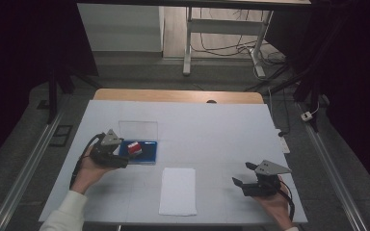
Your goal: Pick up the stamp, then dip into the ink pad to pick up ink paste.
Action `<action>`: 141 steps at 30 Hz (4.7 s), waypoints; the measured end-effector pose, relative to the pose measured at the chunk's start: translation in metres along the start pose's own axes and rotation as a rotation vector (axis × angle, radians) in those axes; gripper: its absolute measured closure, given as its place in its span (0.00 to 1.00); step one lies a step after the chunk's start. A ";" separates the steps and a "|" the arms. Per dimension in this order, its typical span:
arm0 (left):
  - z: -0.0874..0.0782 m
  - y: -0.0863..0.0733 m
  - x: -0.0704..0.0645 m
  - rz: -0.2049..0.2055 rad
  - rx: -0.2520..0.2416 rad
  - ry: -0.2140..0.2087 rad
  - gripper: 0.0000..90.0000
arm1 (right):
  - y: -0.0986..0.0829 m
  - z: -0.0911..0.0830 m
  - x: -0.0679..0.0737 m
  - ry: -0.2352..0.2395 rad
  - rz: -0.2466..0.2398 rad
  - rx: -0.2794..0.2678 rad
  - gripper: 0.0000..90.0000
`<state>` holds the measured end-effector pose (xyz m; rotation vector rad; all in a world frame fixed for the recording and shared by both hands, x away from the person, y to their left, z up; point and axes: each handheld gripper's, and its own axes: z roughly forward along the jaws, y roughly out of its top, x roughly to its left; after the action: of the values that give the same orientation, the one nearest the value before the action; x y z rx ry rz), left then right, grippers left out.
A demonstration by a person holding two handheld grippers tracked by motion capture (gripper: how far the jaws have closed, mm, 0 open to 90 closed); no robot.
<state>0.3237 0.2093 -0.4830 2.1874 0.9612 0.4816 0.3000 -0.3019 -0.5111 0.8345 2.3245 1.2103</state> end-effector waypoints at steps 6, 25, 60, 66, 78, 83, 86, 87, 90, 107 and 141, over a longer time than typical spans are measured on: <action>0.009 0.007 0.003 0.011 0.023 -0.001 0.29 | 0.000 0.001 0.000 -0.003 -0.004 0.013 0.22; 0.026 0.011 0.013 -0.008 0.053 -0.043 0.61 | -0.001 0.003 0.001 -0.009 -0.006 0.021 0.23; 0.022 0.013 0.013 0.019 0.013 -0.080 0.78 | -0.001 0.002 0.001 -0.008 -0.004 0.015 0.24; 0.012 0.016 0.014 0.009 -0.019 -0.082 0.78 | -0.001 0.002 0.001 -0.007 -0.005 0.015 0.24; -0.016 0.024 0.012 -0.012 -0.085 -0.092 0.78 | -0.001 0.003 0.001 -0.012 -0.012 0.010 0.24; -0.020 0.026 0.012 -0.011 -0.094 -0.091 0.78 | -0.001 0.002 0.000 -0.017 -0.010 0.017 0.25; -0.023 0.027 0.011 -0.008 -0.101 -0.091 0.78 | -0.001 0.003 0.001 -0.020 -0.010 0.014 0.25; -0.023 0.027 0.011 -0.008 -0.101 -0.091 0.78 | -0.001 0.003 0.001 -0.008 -0.009 0.010 0.25; -0.023 0.028 0.012 -0.011 -0.098 -0.089 0.78 | -0.001 0.003 0.001 -0.018 -0.015 0.019 0.25; 0.002 0.027 0.014 -0.016 -0.020 -0.070 0.78 | -0.002 0.003 0.003 -0.007 -0.016 0.029 0.26; 0.031 0.017 0.015 -0.017 0.081 -0.055 0.78 | -0.003 0.005 0.003 -0.005 -0.019 0.033 0.26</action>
<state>0.3597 0.1990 -0.4916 2.2507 0.9843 0.3791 0.2995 -0.2984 -0.5165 0.8242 2.3492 1.1642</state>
